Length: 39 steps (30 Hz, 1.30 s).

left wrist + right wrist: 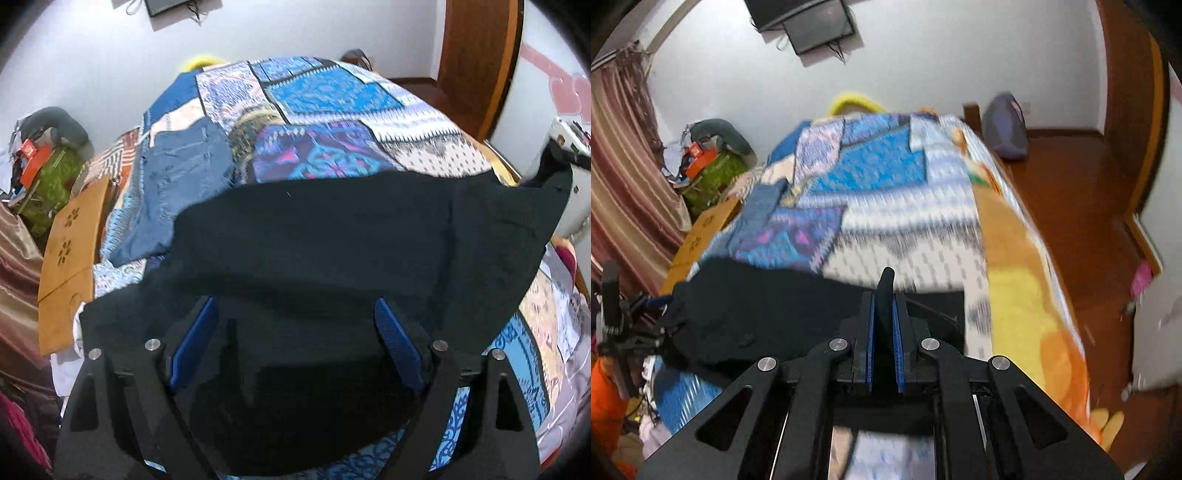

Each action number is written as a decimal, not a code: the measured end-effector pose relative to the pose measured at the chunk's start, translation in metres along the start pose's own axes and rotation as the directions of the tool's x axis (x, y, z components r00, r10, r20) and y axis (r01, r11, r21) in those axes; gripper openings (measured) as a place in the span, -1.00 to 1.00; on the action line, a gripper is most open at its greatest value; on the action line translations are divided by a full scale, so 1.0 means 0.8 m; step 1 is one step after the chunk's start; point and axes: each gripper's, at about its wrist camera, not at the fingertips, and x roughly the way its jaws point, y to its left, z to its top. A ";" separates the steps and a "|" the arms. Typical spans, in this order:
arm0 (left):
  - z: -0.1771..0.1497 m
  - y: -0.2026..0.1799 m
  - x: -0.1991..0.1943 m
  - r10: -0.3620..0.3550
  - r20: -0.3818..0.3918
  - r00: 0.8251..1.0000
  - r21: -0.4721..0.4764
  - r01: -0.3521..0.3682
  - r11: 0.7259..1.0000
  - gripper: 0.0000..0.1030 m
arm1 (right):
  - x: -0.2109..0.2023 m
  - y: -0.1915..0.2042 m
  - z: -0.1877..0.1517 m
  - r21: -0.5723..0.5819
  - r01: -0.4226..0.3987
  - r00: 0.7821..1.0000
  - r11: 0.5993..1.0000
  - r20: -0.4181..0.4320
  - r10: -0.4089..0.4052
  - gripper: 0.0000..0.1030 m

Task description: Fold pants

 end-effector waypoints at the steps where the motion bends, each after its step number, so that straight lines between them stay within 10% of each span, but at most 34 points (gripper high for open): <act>1: -0.003 -0.003 0.002 -0.005 -0.008 1.000 -0.004 0.005 1.000 0.69 | 0.000 -0.003 -0.011 0.007 0.006 1.000 1.000 -0.015 -0.006 -0.83; 7: -0.006 0.003 0.003 -0.037 -0.030 0.999 -0.061 0.035 0.998 0.69 | 0.012 -0.032 -0.065 0.077 0.030 0.993 0.997 -0.119 -0.020 -0.65; 16: 0.015 0.067 -0.040 0.069 0.071 0.995 -0.184 -0.055 0.981 0.69 | 0.025 -0.049 -0.034 0.087 0.054 0.998 0.995 -0.040 -0.050 -0.54; 26: -0.020 0.162 -0.006 0.177 -0.046 0.983 -0.331 -0.182 0.926 0.69 | 0.121 -0.071 -0.033 0.102 0.099 0.983 0.990 -0.167 -0.081 -0.54; 31: -0.051 0.184 0.031 0.133 -0.130 0.983 -0.392 -0.174 0.904 0.69 | 0.125 -0.067 -0.031 0.048 0.135 0.982 0.990 -0.136 -0.128 -0.17; 39: -0.070 0.184 0.058 0.057 -0.156 0.986 -0.478 -0.126 0.869 0.73 | 0.128 -0.056 -0.035 -0.030 0.170 0.980 0.985 -0.096 -0.172 -0.34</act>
